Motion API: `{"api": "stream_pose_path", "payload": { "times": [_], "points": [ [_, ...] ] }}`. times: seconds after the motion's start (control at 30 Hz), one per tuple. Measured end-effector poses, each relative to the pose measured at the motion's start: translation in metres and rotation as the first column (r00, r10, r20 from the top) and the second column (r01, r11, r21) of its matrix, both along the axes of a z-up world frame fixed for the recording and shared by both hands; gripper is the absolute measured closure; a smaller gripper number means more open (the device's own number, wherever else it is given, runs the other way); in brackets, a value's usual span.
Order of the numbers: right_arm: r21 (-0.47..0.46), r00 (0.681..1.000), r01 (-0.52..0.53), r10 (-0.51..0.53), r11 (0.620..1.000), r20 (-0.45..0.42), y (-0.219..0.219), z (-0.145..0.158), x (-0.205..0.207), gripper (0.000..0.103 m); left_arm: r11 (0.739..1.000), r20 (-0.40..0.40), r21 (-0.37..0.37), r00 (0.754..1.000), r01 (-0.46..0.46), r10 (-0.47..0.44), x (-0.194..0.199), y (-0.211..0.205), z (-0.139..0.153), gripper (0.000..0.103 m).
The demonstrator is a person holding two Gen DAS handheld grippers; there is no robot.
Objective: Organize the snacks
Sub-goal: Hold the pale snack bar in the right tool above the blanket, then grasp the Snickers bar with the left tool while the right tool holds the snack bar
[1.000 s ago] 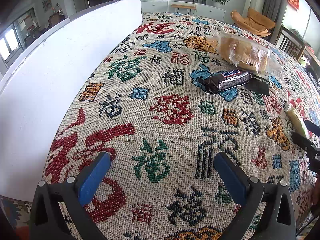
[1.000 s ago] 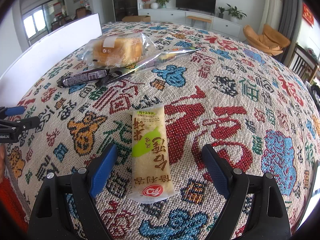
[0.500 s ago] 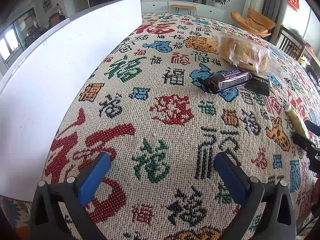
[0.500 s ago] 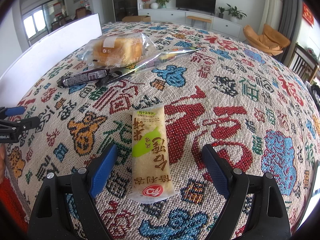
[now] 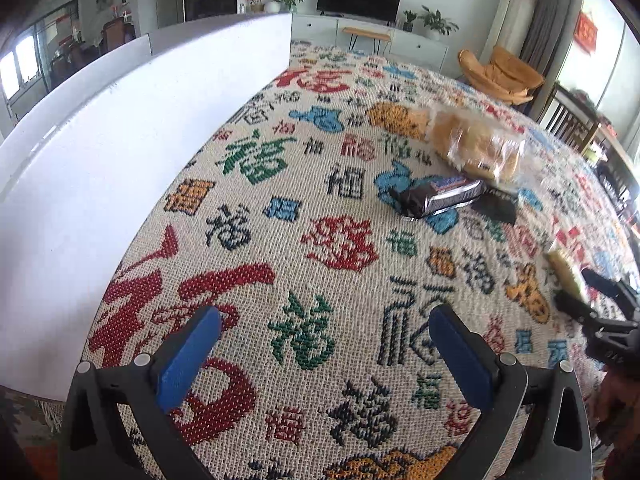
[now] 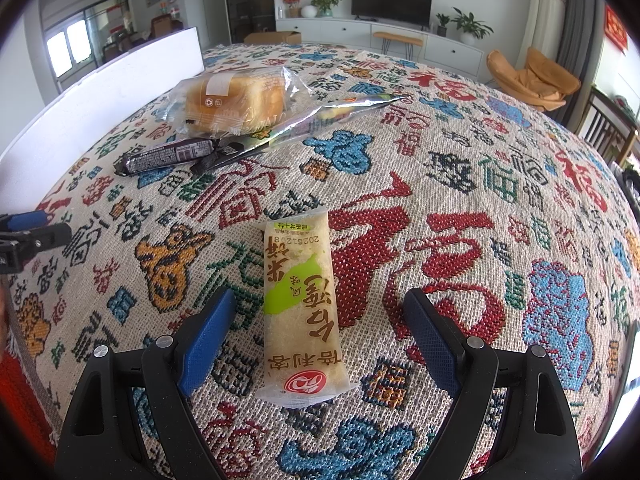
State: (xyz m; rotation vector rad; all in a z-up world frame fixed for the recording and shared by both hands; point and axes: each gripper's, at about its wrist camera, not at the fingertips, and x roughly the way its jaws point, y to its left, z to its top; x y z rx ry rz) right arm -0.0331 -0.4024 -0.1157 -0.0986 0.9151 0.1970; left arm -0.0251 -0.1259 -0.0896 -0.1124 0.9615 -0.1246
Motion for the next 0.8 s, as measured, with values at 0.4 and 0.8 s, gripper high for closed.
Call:
{"api": "stream_pose_path", "payload": {
  "times": [0.4,0.8],
  "points": [
    [0.001,1.000,0.000,0.000,1.000,0.000,0.000,0.000,0.000,0.015,0.863,-0.108,0.240,0.895,0.446,-0.432,0.086,-0.099,0.007,0.055],
    [0.000,1.000,0.000,0.000,1.000,0.000,0.000,0.000,0.000,0.015,0.890,-0.180,0.038,0.879,0.454,-0.441,0.019,-0.046,0.002,0.051]
  ]
}}
